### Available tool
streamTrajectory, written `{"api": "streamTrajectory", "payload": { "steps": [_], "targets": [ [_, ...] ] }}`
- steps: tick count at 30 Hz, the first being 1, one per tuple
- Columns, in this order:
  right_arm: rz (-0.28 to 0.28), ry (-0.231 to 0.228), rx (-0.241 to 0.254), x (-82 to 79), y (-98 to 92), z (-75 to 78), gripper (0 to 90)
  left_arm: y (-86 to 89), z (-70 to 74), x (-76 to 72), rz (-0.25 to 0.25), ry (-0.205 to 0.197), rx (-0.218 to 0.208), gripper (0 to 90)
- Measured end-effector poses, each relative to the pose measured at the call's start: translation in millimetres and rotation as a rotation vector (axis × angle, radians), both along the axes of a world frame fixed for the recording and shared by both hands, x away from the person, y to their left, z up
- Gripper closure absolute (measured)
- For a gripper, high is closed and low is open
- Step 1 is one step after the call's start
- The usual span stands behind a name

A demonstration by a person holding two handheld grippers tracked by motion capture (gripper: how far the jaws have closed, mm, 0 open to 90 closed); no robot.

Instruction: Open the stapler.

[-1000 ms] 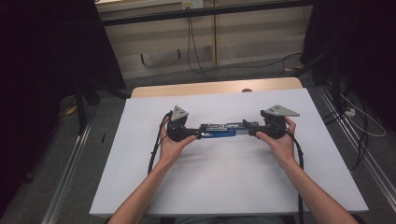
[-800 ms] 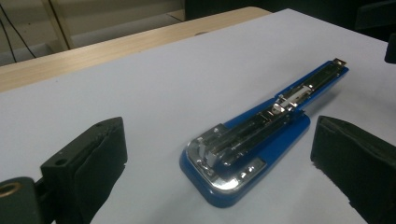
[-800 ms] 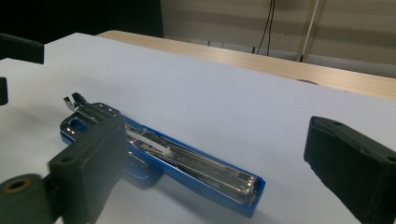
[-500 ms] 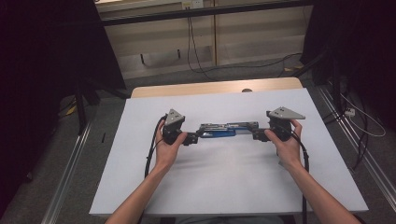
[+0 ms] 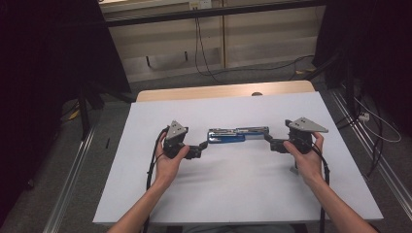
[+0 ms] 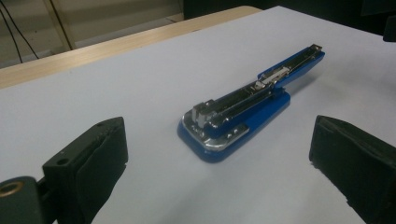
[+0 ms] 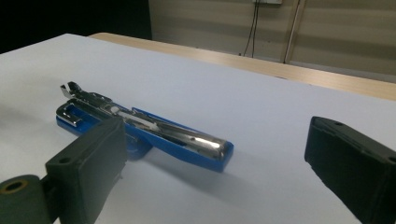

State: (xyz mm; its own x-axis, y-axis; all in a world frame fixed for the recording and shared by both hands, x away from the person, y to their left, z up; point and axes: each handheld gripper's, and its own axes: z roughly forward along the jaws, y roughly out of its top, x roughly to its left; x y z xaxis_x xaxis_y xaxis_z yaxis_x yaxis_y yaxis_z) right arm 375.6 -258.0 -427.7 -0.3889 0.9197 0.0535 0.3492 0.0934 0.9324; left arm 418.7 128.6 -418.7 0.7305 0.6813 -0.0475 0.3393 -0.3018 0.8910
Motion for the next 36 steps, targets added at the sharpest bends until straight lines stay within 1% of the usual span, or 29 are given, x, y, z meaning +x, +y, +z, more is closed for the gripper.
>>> {"api": "streamTrajectory", "payload": {
  "steps": [1,2,3,4,5,6,7,8,9,10,11,12,13,15,17,18,19,23,24,26,27,29,32,35,36],
  "targets": [
    [-0.003,-0.002,-0.001,-1.7,-1.5,-1.0,5.8,2.3,-0.5,-1.6,0.006,-0.003,-0.004,4.6],
    [-0.014,0.01,-0.003,-5.6,-3.3,-1.2,5.8,7.1,-1.6,-4.5,0.02,0.0,-0.009,4.5],
    [-0.014,0.01,-0.003,-5.6,-3.3,-1.2,5.8,7.1,-1.6,-4.5,0.02,0.0,-0.009,4.6],
    [-0.012,0.0,-0.001,-9.4,-4.7,-0.2,5.8,11.6,-2.8,-8.0,0.03,-0.002,-0.02,4.5],
    [-0.012,0.0,-0.001,-9.4,-4.7,-0.2,5.8,11.6,-2.8,-8.0,0.03,-0.002,-0.02,4.5],
    [-0.015,-0.011,-0.003,-13.1,-6.1,1.1,5.8,16.2,-2.7,-11.6,0.034,-0.004,-0.023,4.6],
    [-0.015,-0.011,-0.003,-13.1,-6.1,1.1,5.8,16.2,-2.7,-11.6,0.034,-0.004,-0.023,4.5],
    [-0.022,-0.014,-0.004,-16.7,-8.7,1.1,5.8,18.1,-2.5,-13.8,0.035,-0.002,-0.024,4.5],
    [-0.027,-0.016,-0.006,-18.3,-10.2,0.5,5.8,19.4,-2.6,-16.2,0.035,-0.006,-0.029,4.3],
    [-0.03,-0.014,-0.006,-20.0,-11.7,0.2,5.8,21.8,-2.5,-20.7,0.039,-0.021,-0.02,4.2],
    [-0.03,-0.014,-0.006,-20.0,-11.7,0.2,5.8,21.8,-2.5,-20.7,0.039,-0.021,-0.02,4.1],
    [-0.041,-0.015,-0.012,-23.1,-14.6,-0.8,5.9,24.1,-3.2,-24.8,0.039,-0.037,-0.026,3.9],
    [-0.041,-0.015,-0.012,-23.1,-14.6,-0.8,5.9,24.1,-3.2,-24.8,0.039,-0.037,-0.026,3.8],
    [-0.044,-0.018,-0.009,-29.0,-17.8,-0.6,6.0,28.9,-4.0,-30.6,0.044,-0.029,-0.038,3.8],
    [-0.047,-0.018,-0.007,-30.9,-18.6,-0.3,6.1,31.2,-3.9,-32.2,0.045,-0.031,-0.036,3.8],
    [-0.05,-0.016,-0.006,-32.5,-19.5,0.0,6.1,33.0,-3.9,-34.0,0.051,-0.032,-0.043,3.8],
    [-0.06,-0.01,0.006,-35.8,-21.0,0.4,6.1,36.9,-3.5,-37.2,0.063,-0.034,-0.048,3.8],
    [-0.058,-0.005,0.003,-41.2,-22.5,-0.3,6.1,43.4,-3.6,-42.9,0.075,-0.031,-0.05,3.8],
    [-0.059,-0.003,-0.004,-45.3,-23.3,-0.7,6.1,47.8,-4.3,-45.9,0.071,-0.033,-0.044,3.8],
    [-0.058,-0.004,-0.005,-46.5,-23.8,-0.9,6.1,49.5,-4.4,-47.7,0.078,-0.034,-0.042,3.7],
    [-0.062,-0.004,-0.01,-50.4,-25.4,-1.4,6.1,52.2,-4.4,-49.2,0.081,-0.04,-0.044,3.6],
    [-0.058,-0.004,-0.011,-52.8,-26.6,-1.9,6.1,55.4,-4.3,-52.1,0.091,-0.032,-0.054,3.6],
    [-0.055,0.001,-0.009,-55.0,-26.7,-2.3,6.1,59.2,-4.4,-56.6,0.104,-0.039,-0.038,3.6],
    [-0.044,-0.002,-0.015,-55.0,-25.1,-2.3,6.7,60.4,-3.4,-59.2,0.112,-0.04,-0.034,3.6],
    [-0.039,-0.004,-0.022,-55.6,-24.1,-2.5,6.8,61.0,-1.4,-62.0,0.12,-0.047,-0.038,3.6]
  ]
}}
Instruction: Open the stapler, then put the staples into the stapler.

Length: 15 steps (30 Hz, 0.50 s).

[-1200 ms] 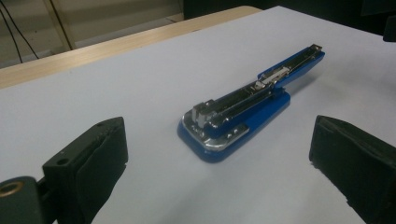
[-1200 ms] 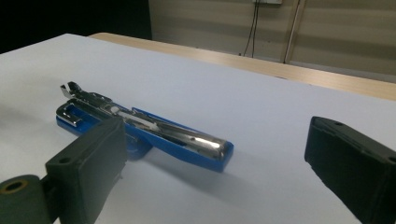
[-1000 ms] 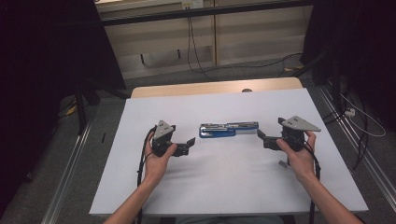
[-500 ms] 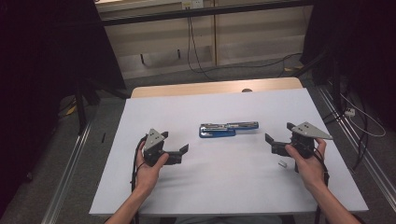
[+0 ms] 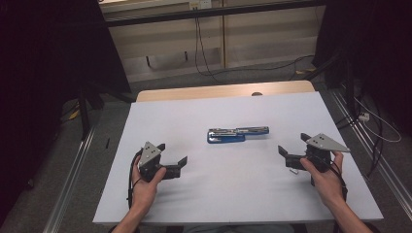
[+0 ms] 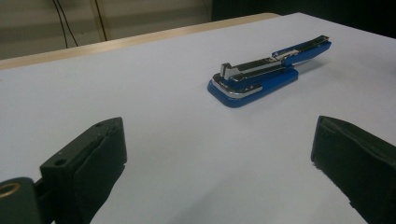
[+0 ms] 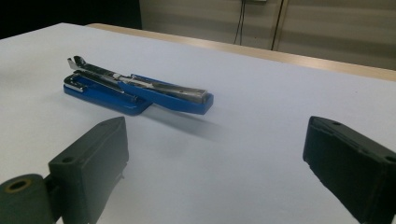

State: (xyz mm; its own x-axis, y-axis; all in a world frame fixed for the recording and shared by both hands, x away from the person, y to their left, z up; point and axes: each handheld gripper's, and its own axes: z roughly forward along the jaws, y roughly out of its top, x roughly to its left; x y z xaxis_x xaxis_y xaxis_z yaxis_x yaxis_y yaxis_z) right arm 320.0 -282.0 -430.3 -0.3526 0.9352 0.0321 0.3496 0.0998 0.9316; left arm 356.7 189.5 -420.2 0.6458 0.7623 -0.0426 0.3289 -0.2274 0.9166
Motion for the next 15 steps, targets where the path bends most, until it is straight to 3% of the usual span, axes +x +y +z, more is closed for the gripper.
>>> {"api": "streamTrajectory", "payload": {
  "steps": [4,6,15],
  "targets": [
    [0.032,-0.006,-0.005,-1.4,1.6,1.5,7.2,0.0,2.4,-5.0,0.001,0.0,-0.033,3.8],
    [0.039,-0.006,-0.001,-1.2,1.8,1.8,7.3,-0.7,2.6,-7.8,-0.003,-0.018,0.004,3.8],
    [0.104,0.066,0.015,-0.1,0.9,4.0,9.3,0.8,1.2,-9.1,-0.004,-0.032,0.036,3.8]
  ]
}}
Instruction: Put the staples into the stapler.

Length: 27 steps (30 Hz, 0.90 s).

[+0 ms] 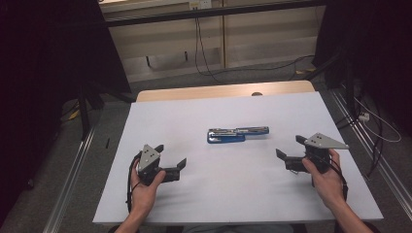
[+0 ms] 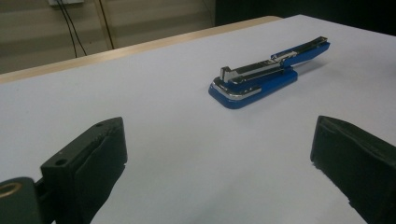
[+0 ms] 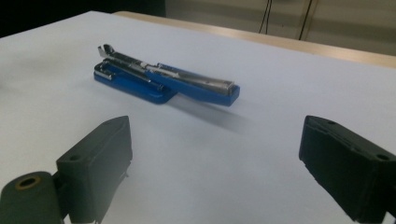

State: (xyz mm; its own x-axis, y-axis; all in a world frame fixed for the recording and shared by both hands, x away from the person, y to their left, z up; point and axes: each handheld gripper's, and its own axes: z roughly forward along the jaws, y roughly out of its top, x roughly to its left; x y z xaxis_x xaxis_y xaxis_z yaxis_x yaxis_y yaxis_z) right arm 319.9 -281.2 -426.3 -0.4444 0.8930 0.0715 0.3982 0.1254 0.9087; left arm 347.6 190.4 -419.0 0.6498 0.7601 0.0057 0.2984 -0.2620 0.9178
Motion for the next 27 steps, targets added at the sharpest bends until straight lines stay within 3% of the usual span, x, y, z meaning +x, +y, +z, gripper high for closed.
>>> {"api": "streamTrajectory", "payload": {
  "steps": [5,8,9,18,19,21,23,27],
  "targets": [
    [0.031,0.039,-0.043,-3.2,-1.9,1.6,5.1,1.6,-1.8,-7.1,-0.015,0.005,0.014,3.8],
    [0.048,0.075,-0.036,-0.1,-4.6,4.5,4.7,6.0,-1.2,-13.4,-0.019,0.005,0.016,3.8],
    [0.059,0.109,-0.03,2.9,-5.8,6.0,3.7,7.8,-0.8,-15.4,-0.017,0.008,0.012,3.8],
    [0.1,0.198,-0.02,11.4,-11.4,7.5,5.1,15.4,-2.5,-26.1,0.003,0.025,0.014,3.8],
    [0.111,0.233,0.0,14.6,-13.7,8.4,5.0,14.6,-2.0,-26.7,0.0,0.023,0.017,3.8],
    [0.117,0.246,0.011,16.0,-15.1,8.0,4.6,12.1,-1.8,-27.7,-0.005,0.023,0.021,3.9],
    [0.128,0.327,0.041,22.6,-20.8,3.3,4.6,8.1,-1.3,-27.5,-0.02,0.024,0.023,3.8],
    [0.128,0.349,0.015,25.7,-23.4,0.9,6.7,5.0,-2.5,-26.3,-0.018,0.023,0.023,3.8]
  ]
}}
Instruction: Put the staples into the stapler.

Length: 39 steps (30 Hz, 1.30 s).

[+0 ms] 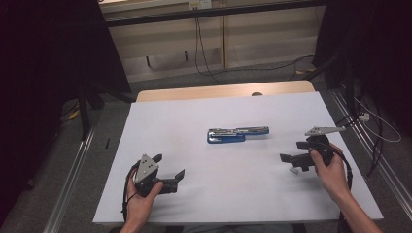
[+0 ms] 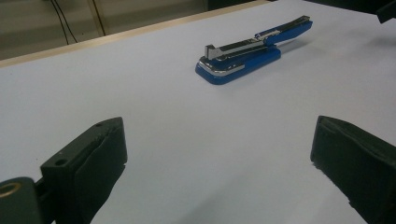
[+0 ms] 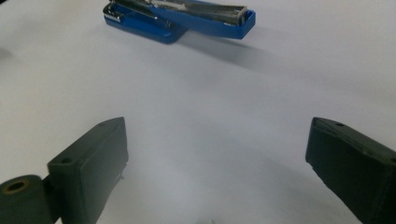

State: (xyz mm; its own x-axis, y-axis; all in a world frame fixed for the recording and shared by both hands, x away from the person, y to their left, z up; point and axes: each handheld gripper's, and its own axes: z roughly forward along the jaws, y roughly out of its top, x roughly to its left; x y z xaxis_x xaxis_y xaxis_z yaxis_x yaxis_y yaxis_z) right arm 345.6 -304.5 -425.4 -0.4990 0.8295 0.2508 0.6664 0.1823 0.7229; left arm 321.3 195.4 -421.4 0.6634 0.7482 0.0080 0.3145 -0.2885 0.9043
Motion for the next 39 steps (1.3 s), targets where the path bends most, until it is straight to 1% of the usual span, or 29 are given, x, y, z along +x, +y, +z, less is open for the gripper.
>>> {"api": "streamTrajectory", "payload": {
  "steps": [1,2,3,4,5,7,8,9,10,11,12,15,16,17,18,19,20,21,22,24,25,26,27,29,30,34,36,38,39],
  "targets": [
    [0.004,0.013,-0.016,0.0,0.0,0.3,6.3,-1.2,-0.9,0.7,-0.004,0.006,0.0,3.8],
    [0.028,0.019,-0.049,-1.1,0.0,0.5,5.9,-1.8,-1.2,1.9,-0.018,0.012,0.008,3.8],
    [0.028,0.019,-0.049,-1.1,0.0,0.5,5.9,-2.2,-1.2,2.3,-0.019,0.01,0.004,3.8],
    [0.053,0.029,-0.058,-1.8,-0.7,0.0,5.9,-1.8,-0.4,3.0,-0.017,0.006,0.005,3.8],
    [0.053,0.029,-0.058,-1.8,-0.7,0.0,5.9,-1.8,-0.4,3.0,-0.017,0.006,0.005,3.8],
    [0.053,0.036,-0.085,-2.1,-0.9,-0.7,8.1,0.3,-0.5,2.9,-0.017,0.002,0.006,3.9],
    [0.066,0.053,-0.094,-2.2,-1.4,-1.2,8.5,1.8,-0.7,2.2,-0.012,0.004,0.009,3.8],
    [0.066,0.053,-0.094,-2.2,-1.4,-1.2,8.5,1.8,-0.7,2.2,-0.012,0.004,0.009,3.8],
    [0.082,0.072,-0.114,-2.7,-1.2,-1.4,11.1,2.0,-0.4,2.4,-0.009,0.002,0.003,3.8],
    [0.082,0.072,-0.114,-2.7,-1.2,-1.4,11.1,2.0,-0.4,2.4,-0.009,0.002,0.003,3.8],
    [0.102,0.09,-0.138,-4.3,-1.4,-0.7,16.2,1.8,-0.1,2.5,-0.008,-0.001,0.002,3.8],
    [0.108,0.099,-0.154,-5.5,-2.5,0.0,18.0,0.2,-0.3,1.9,-0.015,-0.001,0.003,3.8],
    [0.12,0.118,-0.16,-6.1,-4.0,0.8,22.6,-0.6,-0.5,1.5,-0.014,-0.001,0.005,3.8],
    [0.12,0.118,-0.16,-6.1,-4.0,0.8,22.6,-0.9,-0.8,1.3,-0.016,0.0,0.01,3.8],
    [0.136,0.127,-0.149,-5.8,-4.3,1.6,27.5,-2.3,-1.5,1.1,-0.018,-0.008,0.025,3.8],
    [0.136,0.127,-0.149,-5.8,-4.3,1.6,27.5,-2.3,-1.5,1.1,-0.018,-0.008,0.025,3.8],
    [0.139,0.138,-0.156,-5.7,-3.5,2.4,27.5,-3.9,-1.4,1.0,-0.019,-0.012,0.036,3.8],
    [0.148,0.143,-0.166,-5.1,-2.3,2.9,27.7,-4.3,-1.3,1.4,-0.025,-0.012,0.034,3.8],
    [0.162,0.156,-0.184,-4.8,-1.1,3.5,31.1,-6.0,-1.0,1.8,-0.034,-0.005,0.027,3.8],
    [0.173,0.162,-0.187,-4.6,-1.2,3.4,31.1,-6.3,-1.0,1.6,-0.035,-0.007,0.026,3.8],
    [0.176,0.165,-0.197,-4.4,-1.4,3.1,31.2,-6.1,-1.1,1.6,-0.035,-0.007,0.023,3.8],
    [0.165,0.174,-0.217,-4.6,-1.5,2.2,33.4,-4.2,-1.0,2.0,-0.033,-0.001,0.018,3.7],
    [0.165,0.174,-0.217,-4.6,-1.5,2.2,33.4,-4.2,-1.0,2.0,-0.033,-0.001,0.018,3.8],
    [0.173,0.184,-0.221,-5.4,-2.1,2.0,37.3,-2.6,-0.9,2.5,-0.025,0.0,0.015,3.8],
    [0.189,0.187,-0.236,-6.6,-2.0,2.2,42.0,-1.7,-0.6,2.8,-0.015,0.002,0.011,3.8],
    [0.201,0.193,-0.246,-8.0,-1.6,3.3,45.4,-1.6,-0.8,3.3,-0.019,0.008,0.015,3.8],
    [0.209,0.194,-0.268,-8.4,-1.3,3.1,47.8,-2.3,-1.3,3.3,-0.02,0.015,0.017,3.8],
    [0.215,0.199,-0.288,-8.5,-0.5,1.5,49.5,-2.4,-1.3,3.5,-0.023,0.012,0.025,3.8],
    [0.218,0.201,-0.299,-8.6,-0.1,0.8,50.7,-2.7,-1.5,3.6,-0.023,0.016,0.019,3.8]
  ]
}}
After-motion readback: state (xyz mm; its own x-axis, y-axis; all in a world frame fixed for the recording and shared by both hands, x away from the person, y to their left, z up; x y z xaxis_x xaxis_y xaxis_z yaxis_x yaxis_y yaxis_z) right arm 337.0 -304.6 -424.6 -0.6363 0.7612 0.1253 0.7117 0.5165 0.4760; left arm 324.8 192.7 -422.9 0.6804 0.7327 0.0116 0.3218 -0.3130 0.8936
